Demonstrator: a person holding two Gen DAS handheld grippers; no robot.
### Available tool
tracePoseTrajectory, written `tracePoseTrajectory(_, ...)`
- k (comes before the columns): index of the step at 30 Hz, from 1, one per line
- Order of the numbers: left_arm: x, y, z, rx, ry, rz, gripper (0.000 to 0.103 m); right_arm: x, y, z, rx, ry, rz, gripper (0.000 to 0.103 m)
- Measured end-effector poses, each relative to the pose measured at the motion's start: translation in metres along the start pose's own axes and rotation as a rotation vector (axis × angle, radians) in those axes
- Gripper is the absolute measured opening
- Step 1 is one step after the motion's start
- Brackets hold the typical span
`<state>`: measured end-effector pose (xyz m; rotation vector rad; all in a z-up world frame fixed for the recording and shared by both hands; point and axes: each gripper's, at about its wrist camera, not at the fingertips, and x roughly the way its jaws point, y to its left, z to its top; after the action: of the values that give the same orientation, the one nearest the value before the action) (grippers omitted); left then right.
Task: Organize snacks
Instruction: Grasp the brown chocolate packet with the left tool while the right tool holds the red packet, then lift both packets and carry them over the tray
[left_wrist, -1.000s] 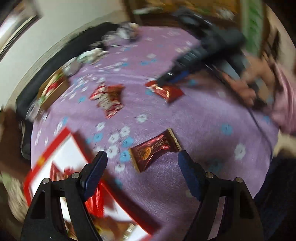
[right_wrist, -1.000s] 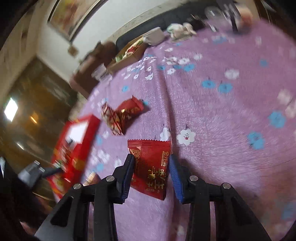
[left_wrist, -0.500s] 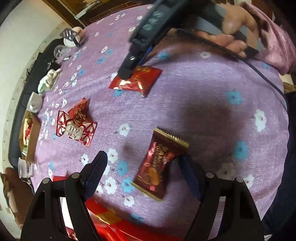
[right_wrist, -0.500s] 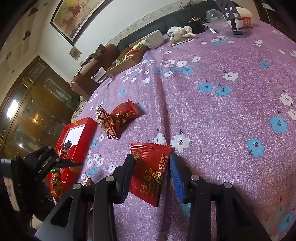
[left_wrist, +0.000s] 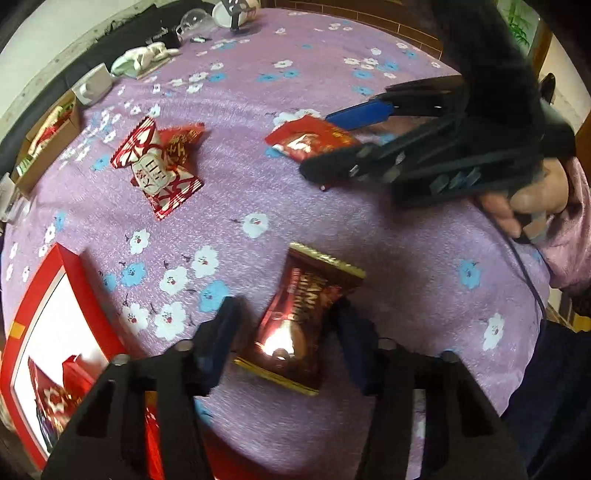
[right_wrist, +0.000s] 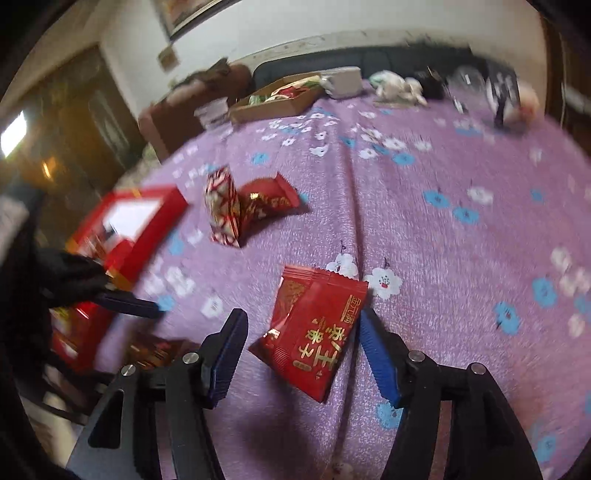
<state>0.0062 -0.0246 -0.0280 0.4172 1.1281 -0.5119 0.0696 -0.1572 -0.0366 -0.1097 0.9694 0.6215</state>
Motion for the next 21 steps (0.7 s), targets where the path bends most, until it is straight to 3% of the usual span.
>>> tracePoseTrajectory(2,-0.001,-0.009,-0.001,-0.023,-0.007,0.011,0.033,0.002,0.008,-0.002,-0.055,-0.006,-0.054,0.06)
tracePoseTrajectory(3,-0.001,-0.01,0.0,-0.03,-0.01,0.015,0.031,0.003,0.011,-0.003,-0.069,-0.008,-0.073,0.05)
tracePoseTrajectory(6,-0.002,-0.014,-0.003,-0.071,-0.034,0.035,0.03,0.001,0.007,-0.003,-0.063,-0.016,-0.08,0.038)
tracePoseTrajectory(10,-0.003,-0.004,-0.008,-0.175,-0.081,0.028,0.03,-0.001,0.002,-0.002,-0.049,-0.016,-0.076,0.036)
tracePoseTrajectory(21,-0.034,-0.003,-0.033,-0.425,-0.307,-0.021,0.03,-0.016,-0.024,0.003,0.108,-0.062,0.055,0.035)
